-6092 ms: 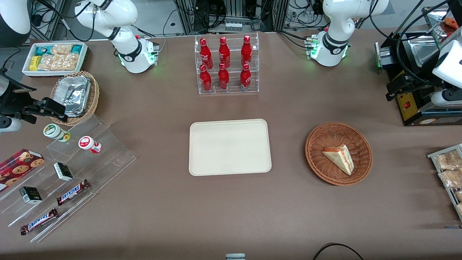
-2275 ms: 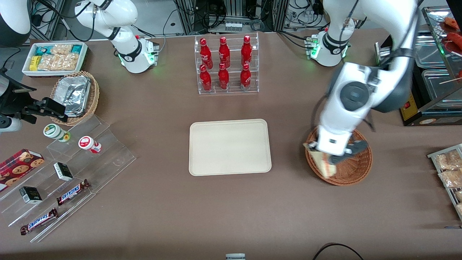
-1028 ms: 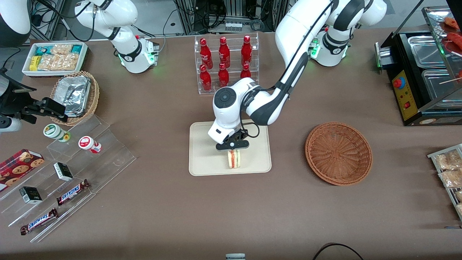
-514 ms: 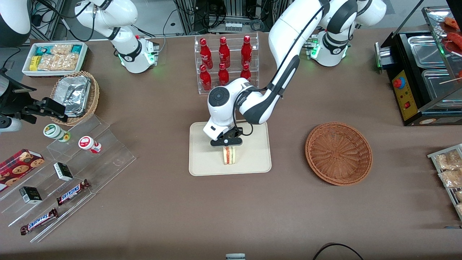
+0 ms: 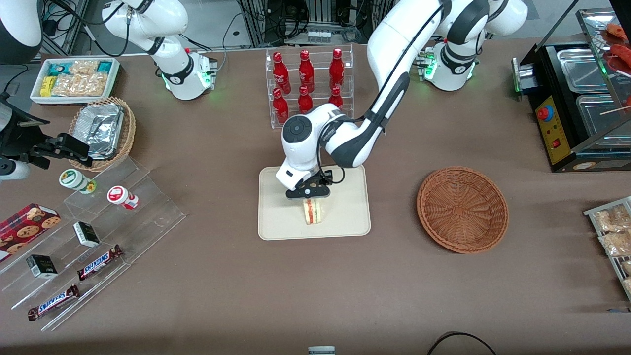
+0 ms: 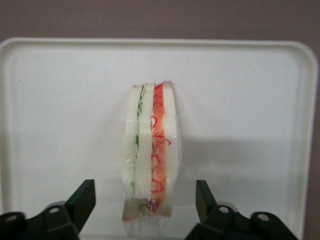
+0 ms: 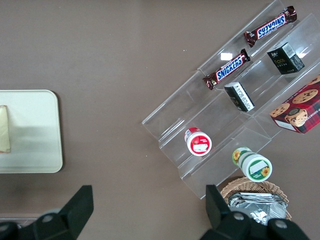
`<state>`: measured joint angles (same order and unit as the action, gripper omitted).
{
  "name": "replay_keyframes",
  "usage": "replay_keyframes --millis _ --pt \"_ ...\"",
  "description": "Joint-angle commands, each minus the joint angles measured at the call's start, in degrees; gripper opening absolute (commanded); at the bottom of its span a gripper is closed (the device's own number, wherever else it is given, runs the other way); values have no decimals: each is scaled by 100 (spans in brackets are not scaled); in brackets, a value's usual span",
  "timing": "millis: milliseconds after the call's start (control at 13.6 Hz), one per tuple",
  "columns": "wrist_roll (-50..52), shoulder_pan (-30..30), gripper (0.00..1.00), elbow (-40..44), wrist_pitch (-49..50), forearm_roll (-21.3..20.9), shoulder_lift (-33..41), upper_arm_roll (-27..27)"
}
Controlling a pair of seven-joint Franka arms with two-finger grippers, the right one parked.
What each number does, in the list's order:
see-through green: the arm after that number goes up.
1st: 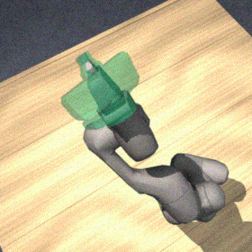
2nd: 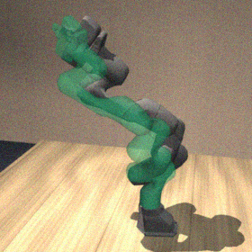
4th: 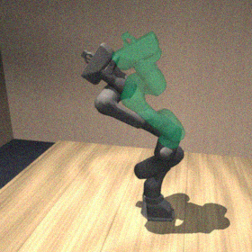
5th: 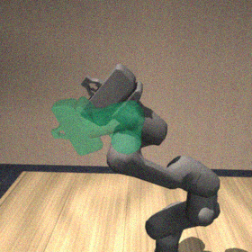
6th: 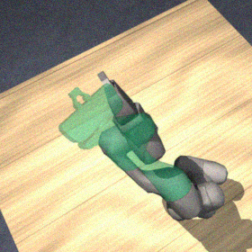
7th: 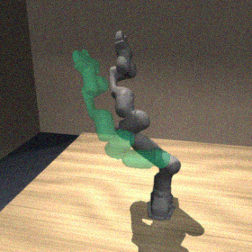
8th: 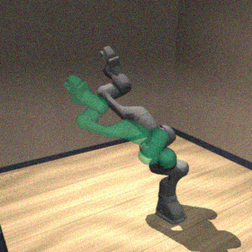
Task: Place sandwich from basket to tray
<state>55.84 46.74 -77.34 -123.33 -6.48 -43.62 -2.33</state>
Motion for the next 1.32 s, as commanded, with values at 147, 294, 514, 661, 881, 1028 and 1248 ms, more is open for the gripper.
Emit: replay_keyframes --millis 147,294,514,661,881,1028,1248 --pt "129 -559 100 -80 888 -64 1213 57" --pt "111 -955 100 -80 1205 -73 1627 57" --pt "-3 -1474 100 -124 1811 -99 2084 57" --pt "-308 -1860 100 -124 1865 -47 2304 57" --pt "-1502 -2431 100 -168 2487 321 2717 57" --pt "-2267 -2897 100 -185 2839 506 2998 49" --pt "-3235 -3408 100 -299 3384 622 3394 57"
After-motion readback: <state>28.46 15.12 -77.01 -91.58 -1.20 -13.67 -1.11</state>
